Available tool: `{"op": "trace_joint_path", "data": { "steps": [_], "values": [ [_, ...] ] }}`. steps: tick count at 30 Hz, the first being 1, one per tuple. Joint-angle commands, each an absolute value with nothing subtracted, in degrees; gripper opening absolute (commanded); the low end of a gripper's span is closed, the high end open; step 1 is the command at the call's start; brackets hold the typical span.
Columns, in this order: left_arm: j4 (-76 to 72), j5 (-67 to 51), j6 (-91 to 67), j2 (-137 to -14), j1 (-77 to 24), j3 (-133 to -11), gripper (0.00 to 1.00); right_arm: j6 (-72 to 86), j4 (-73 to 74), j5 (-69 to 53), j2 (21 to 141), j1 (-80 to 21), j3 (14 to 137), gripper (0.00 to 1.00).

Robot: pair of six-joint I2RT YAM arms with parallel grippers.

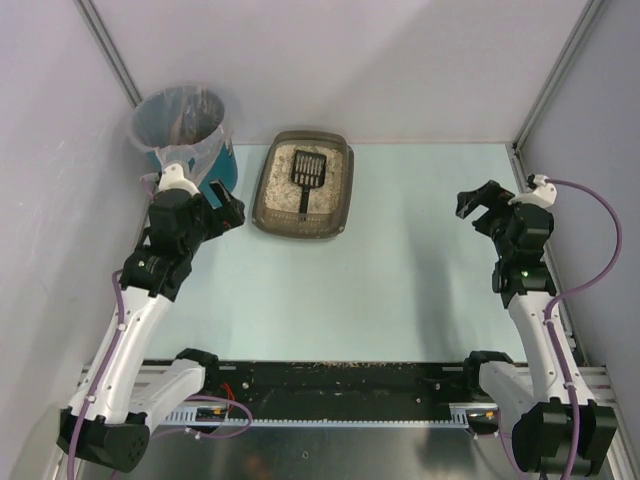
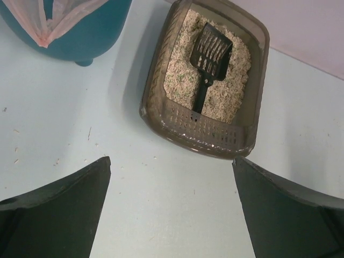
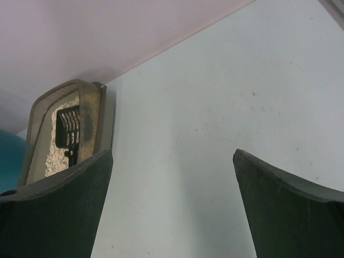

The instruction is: Clean the litter box

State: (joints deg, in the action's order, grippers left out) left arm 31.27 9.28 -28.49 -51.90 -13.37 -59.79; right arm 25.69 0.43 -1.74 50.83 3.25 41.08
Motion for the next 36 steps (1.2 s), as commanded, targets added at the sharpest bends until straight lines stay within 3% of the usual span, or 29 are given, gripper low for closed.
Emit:
{"op": "trace_joint_path", "data": {
  "steps": [1,6,17,23,29,36],
  "values": [
    [31.2,10.11,-28.48,-51.94,-12.83,-62.93,1.0,27.42,2.46,-0.26,51.94,3.43,44.73,1.0],
    [31.73,9.67,-25.49,-52.12,-12.74,-62.58,1.0,24.88,5.97,6.48,55.1,0.18,47.72,1.0],
    [32.78,5.02,-22.23,-50.62,-10.38,-61.88,1.0,21.17,9.5,21.18,71.71,-20.98,61.52,1.0],
    [32.7,1.41,-22.85,-55.54,-8.09,-62.75,1.0,21.71,6.94,18.3,81.55,-27.77,68.37,0.97],
    [32.7,-2.55,-22.68,-57.92,-3.17,-65.38,1.0,18.81,5.98,12.24,92.35,-33.31,77.16,0.83],
    [32.7,-2.9,-19.6,-60.73,-2.99,-65.48,1.0,15.12,5.34,2.82,107.63,-37.44,91.47,0.75]
  ]
}}
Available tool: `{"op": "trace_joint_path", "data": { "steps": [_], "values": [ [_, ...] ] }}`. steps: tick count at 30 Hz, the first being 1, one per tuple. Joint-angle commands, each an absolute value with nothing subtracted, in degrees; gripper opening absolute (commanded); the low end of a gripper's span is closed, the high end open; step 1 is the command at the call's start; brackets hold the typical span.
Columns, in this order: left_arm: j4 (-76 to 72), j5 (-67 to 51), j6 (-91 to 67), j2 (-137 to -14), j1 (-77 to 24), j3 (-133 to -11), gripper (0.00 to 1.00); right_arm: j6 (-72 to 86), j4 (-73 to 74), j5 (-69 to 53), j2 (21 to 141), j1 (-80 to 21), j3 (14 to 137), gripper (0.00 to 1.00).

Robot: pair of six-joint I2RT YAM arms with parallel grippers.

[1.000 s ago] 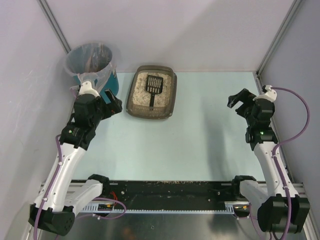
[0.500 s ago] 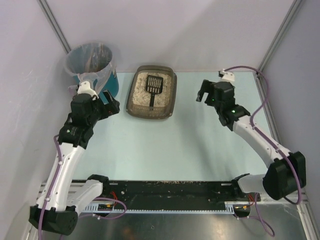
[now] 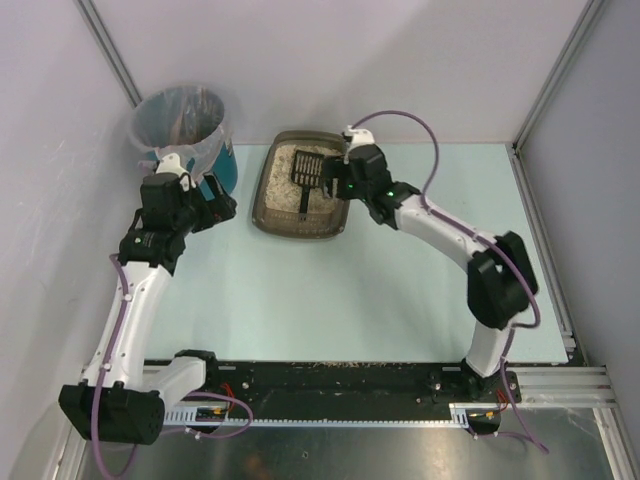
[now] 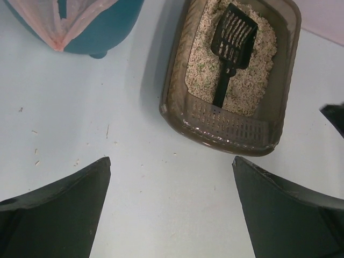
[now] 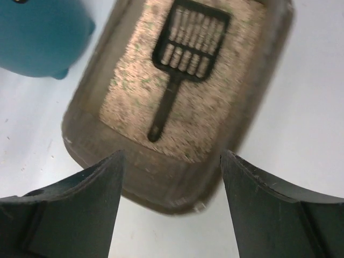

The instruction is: Clean the litter box

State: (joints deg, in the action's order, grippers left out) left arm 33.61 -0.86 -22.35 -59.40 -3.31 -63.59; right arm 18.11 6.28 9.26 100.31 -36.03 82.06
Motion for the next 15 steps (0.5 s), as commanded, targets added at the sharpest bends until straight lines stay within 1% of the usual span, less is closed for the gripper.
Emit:
{"op": "trace_joint_path", "data": {
  "steps": [1,2,3,5,6,7,9,12,15],
  "values": [
    [32.7,-2.73,-19.77,-60.47,-2.99,-65.3,1.0,14.86,6.58,1.94,110.01,-37.62,94.37,0.75],
    [32.7,-2.12,-19.95,-60.03,-2.99,-64.87,1.0,14.24,7.81,0.8,112.13,-37.97,99.35,0.74],
    [32.61,-1.59,-19.78,-59.94,-2.99,-64.69,1.0,14.06,9.65,0.62,116.59,-38.14,102.1,0.74],
    [32.78,-1.41,-18.12,-59.33,-2.9,-64.42,1.0,14.06,11.24,0.62,120.65,-38.23,106.5,0.73],
    [32.78,-1.41,-17.5,-59.24,-2.9,-64.34,1.0,14.93,12.9,0.53,122.94,-38.23,111.05,0.73],
    [32.7,-1.41,-16.88,-59.06,-2.9,-64.34,1.0,15.55,13.7,1.48,126.35,-38.23,112.92,0.73],
    [32.7,-0.54,-16.17,-58.45,-2.99,-64.07,1.0,16.43,15.98,2.02,129.27,-37.97,117.13,0.73],
    [32.61,-0.09,-16.7,-57.83,-2.9,-63.28,1.0,16.09,20.02,3.77,132.62,-37.62,119.96,0.73],
    [32.52,2.28,-17.31,-57.57,-2.9,-62.32,0.99,15.56,21.45,6.23,132.89,-37.01,118.23,0.73]
  ]
}}
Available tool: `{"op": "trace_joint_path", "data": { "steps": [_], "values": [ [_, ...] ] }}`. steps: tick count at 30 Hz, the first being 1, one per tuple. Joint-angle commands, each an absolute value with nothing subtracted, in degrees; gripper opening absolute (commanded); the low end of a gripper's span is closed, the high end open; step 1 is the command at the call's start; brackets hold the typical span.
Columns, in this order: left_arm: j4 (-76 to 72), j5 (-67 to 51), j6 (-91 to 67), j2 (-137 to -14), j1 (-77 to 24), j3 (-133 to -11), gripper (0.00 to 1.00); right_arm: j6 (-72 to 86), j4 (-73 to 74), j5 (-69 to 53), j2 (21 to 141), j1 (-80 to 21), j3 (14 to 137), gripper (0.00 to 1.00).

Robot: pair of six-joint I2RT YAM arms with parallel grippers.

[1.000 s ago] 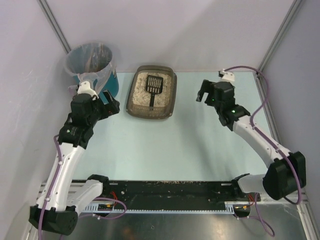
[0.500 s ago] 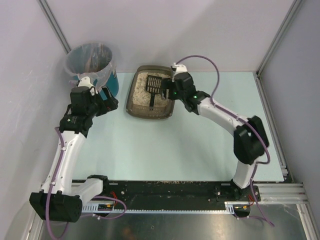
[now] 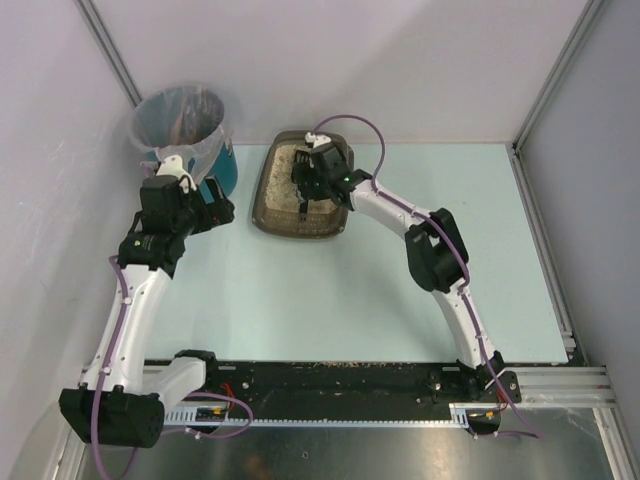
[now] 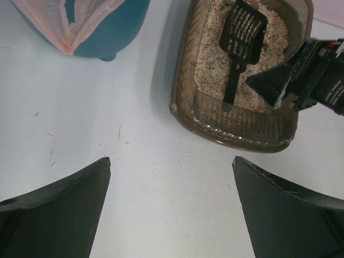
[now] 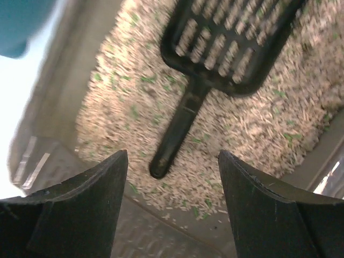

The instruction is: Clean the litter box

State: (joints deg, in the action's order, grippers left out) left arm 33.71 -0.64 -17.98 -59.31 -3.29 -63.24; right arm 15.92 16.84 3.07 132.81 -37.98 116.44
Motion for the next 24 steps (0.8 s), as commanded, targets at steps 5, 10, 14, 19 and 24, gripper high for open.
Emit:
{"op": "trace_joint_path", "data": {
  "steps": [5,10,14,19,24],
  "values": [
    [32.52,2.02,-17.31,-58.01,-2.9,-62.05,1.0,17.75,22.85,7.38,132.36,-35.25,114.97,0.75],
    [32.61,2.9,-16.0,-57.75,-2.9,-62.05,1.0,18.63,24.34,12.02,131.22,-32.62,112.07,0.75],
    [32.52,3.6,-16.0,-56.61,-2.9,-61.7,1.0,18.72,23.65,13.44,129.38,-30.5,109.17,0.76],
    [32.52,3.08,-16.26,-55.81,-2.9,-60.03,1.0,16.71,24.0,14.77,128.85,-29.53,109.25,0.77],
    [32.43,3.16,-16.26,-55.02,-2.9,-59.33,1.0,11.17,22.76,11.17,129.64,-32.43,111.61,0.75]
  ]
}}
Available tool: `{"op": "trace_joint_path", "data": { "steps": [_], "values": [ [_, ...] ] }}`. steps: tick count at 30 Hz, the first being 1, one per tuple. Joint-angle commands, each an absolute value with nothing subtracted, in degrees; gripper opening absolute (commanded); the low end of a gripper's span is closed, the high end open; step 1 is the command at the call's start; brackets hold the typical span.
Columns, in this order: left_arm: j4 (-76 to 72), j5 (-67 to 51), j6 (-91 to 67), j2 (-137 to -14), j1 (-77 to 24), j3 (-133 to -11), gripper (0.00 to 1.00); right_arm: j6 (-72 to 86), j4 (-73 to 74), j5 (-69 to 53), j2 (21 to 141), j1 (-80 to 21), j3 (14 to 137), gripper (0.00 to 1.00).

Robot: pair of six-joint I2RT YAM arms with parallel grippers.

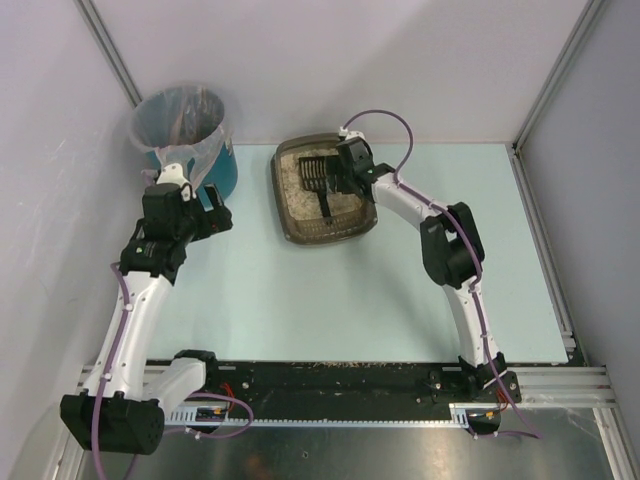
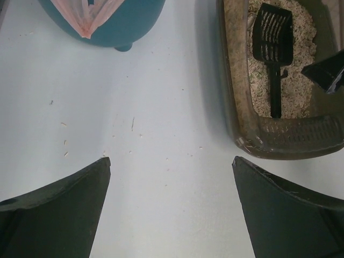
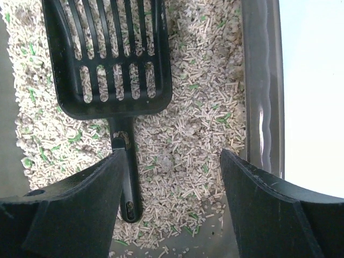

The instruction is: Clean the litter box

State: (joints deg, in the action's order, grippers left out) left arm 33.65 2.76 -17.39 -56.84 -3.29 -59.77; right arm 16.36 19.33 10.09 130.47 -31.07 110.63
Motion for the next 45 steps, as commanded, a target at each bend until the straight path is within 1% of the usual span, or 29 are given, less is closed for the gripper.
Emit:
{"op": "trace_joint_path", "data": {
  "steps": [1,3,4,10,17,20,22,24,25,29,30,32,33,35,38,39,45],
  "values": [
    [32.34,3.16,-16.26,-54.93,-2.9,-59.41,1.0,9.94,22.94,10.73,130.42,-32.95,112.32,0.73],
    [32.43,3.34,-16.26,-54.84,-2.9,-59.59,1.0,9.32,23.12,8.89,131.13,-34.18,113.29,0.71],
    [32.34,3.43,-16.17,-54.67,-2.9,-59.68,1.0,9.14,23.2,8.7,131.48,-34.62,114.07,0.68],
    [32.26,3.25,-15.21,-54.14,-2.9,-59.42,1.0,9.14,23.56,10.37,133.77,-36.21,114.61,0.6],
    [31.99,2.38,-14.68,-54.05,-2.9,-59.59,1.0,8.88,24.26,8.88,136.84,-36.56,116.54,0.59],
    [31.9,1.76,-14.41,-53.96,-2.9,-59.68,1.0,8.26,24.26,8.61,137.9,-36.56,117.07,0.57],
    [31.29,0.53,-13.28,-53.88,-2.99,-59.59,1.0,8.35,24.0,9.05,138.51,-36.56,117.33,0.55],
    [30.59,-4.38,-11.18,-53.96,-2.99,-59.41,1.0,8.26,23.82,8.97,138.95,-36.56,117.6,0.53],
    [30.15,-5.96,-10.29,-54.05,-3.16,-59.41,1.0,8.0,23.73,8.79,139.48,-36.56,118.12,0.48],
    [29.53,-10.37,-6.69,-54.67,-4.04,-60.03,1.0,6.95,23.55,8.26,140.53,-36.56,119.18,0.46],
    [29.53,-10.98,-5.9,-54.67,-4.22,-60.2,1.0,6.68,23.64,8.09,140.71,-36.56,119.44,0.41],
    [29.36,-11.69,-5.1,-54.93,-4.57,-60.38,1.0,6.33,24.43,7.82,141.15,-36.47,120.93,0.39],
    [29.44,-11.95,-4.58,-55.02,-4.74,-60.47,1.0,6.33,24.78,7.82,141.24,-36.47,121.46,0.35],
    [29.36,-12.57,-4.22,-55.11,-4.83,-60.38,1.0,6.5,25.66,8.26,141.15,-36.47,122.95,0.33],
    [29.44,-12.74,-4.04,-55.02,-4.92,-60.12,1.0,6.94,26.8,9.57,140.8,-36.39,125.06,0.24],
    [29.36,-12.83,-4.13,-55.02,-5.01,-60.03,1.0,7.38,27.15,9.93,140.63,-36.39,125.5,0.19],
    [29.53,-13.27,-3.96,-55.11,-5.27,-60.12,1.0,7.39,31.02,9.32,140.1,-35.33,129.28,0.14]
  ]
}}
